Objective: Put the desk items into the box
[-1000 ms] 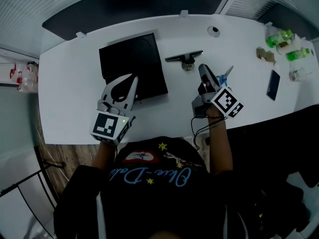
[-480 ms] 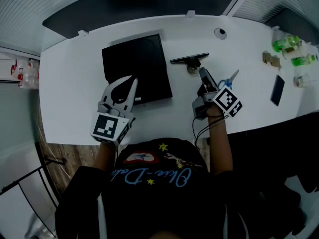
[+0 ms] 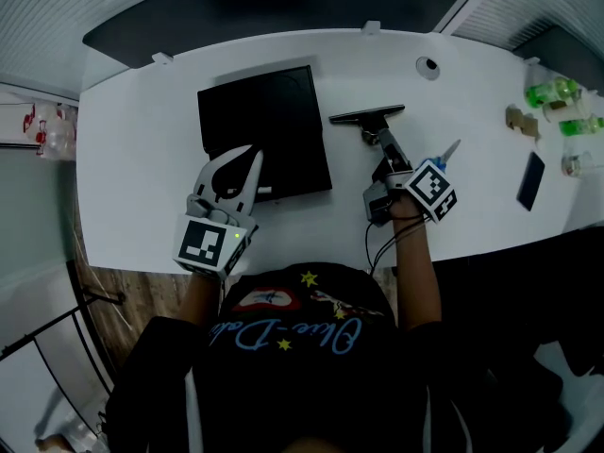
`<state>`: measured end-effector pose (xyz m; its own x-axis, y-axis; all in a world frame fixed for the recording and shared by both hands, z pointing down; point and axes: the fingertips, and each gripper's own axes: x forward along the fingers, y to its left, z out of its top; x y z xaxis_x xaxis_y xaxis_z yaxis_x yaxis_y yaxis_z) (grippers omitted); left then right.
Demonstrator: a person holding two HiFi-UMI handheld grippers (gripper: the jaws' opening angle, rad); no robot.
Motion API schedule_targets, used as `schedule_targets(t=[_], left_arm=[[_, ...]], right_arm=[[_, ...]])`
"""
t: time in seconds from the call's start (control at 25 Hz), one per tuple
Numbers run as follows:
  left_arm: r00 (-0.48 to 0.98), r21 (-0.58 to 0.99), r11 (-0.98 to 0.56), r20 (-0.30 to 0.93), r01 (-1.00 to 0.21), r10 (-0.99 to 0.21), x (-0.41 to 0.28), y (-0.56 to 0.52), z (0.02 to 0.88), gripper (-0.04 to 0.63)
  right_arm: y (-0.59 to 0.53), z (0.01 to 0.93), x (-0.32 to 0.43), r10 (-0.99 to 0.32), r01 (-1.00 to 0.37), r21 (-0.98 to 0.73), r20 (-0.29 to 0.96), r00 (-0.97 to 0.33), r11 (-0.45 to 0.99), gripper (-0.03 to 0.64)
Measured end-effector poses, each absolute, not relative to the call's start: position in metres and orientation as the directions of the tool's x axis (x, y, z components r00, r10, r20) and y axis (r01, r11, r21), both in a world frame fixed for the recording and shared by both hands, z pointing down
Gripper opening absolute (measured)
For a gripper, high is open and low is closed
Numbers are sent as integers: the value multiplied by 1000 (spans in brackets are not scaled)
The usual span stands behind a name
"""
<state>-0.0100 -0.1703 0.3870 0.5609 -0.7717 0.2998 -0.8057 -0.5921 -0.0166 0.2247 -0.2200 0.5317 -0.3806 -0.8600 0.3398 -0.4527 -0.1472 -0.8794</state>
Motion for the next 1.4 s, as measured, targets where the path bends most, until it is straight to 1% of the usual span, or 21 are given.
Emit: schedule_targets(t=[0.2, 0.32, 0.44, 0.6, 0.68, 0.8, 0.92, 1.08, 1.32, 1.4], left_arm=[[532, -24, -568, 319, -823, -785, -20, -175, 391, 9], [527, -22, -563, 320, -827, -787, -23, -176, 393, 9], [528, -10, -560, 316, -829, -788, -24, -177, 394, 9], [511, 0, -544, 340, -839, -789, -28, -175, 396, 9], [509, 0, -543, 349, -839, -787, -29, -174, 397, 9], [520, -3, -548, 309, -837, -796, -28, -174, 393, 9], [507, -14, -541, 330, -841, -796, -32, -172, 393, 9], [493, -22, -536, 363, -844, -791, -34, -167, 394, 9], [503, -43, -550, 349, -834, -790, -31, -164, 387, 9], [518, -37, -556, 316, -830, -795, -28, -162, 385, 9]], right_arm=[[-229, 539, 221, -856, -422, -890, 346, -383, -171, 129], [-232, 543, 220, -864, -381, -904, 341, -370, -193, 106], [-234, 545, 220, -866, -374, -904, 347, -359, -207, 94], [-237, 545, 220, -870, -370, -903, 351, -347, -217, 74], [-237, 546, 221, -871, -344, -910, 351, -342, -232, 66], [-237, 545, 221, -878, -294, -925, 335, -342, -239, 44], [-237, 540, 219, -889, -258, -939, 308, -340, -227, 18], [-235, 533, 218, -892, -264, -943, 290, -347, -204, 15], [-230, 525, 222, -895, -300, -936, 285, -344, -183, 15], [-229, 520, 223, -898, -301, -938, 274, -344, -170, 15]])
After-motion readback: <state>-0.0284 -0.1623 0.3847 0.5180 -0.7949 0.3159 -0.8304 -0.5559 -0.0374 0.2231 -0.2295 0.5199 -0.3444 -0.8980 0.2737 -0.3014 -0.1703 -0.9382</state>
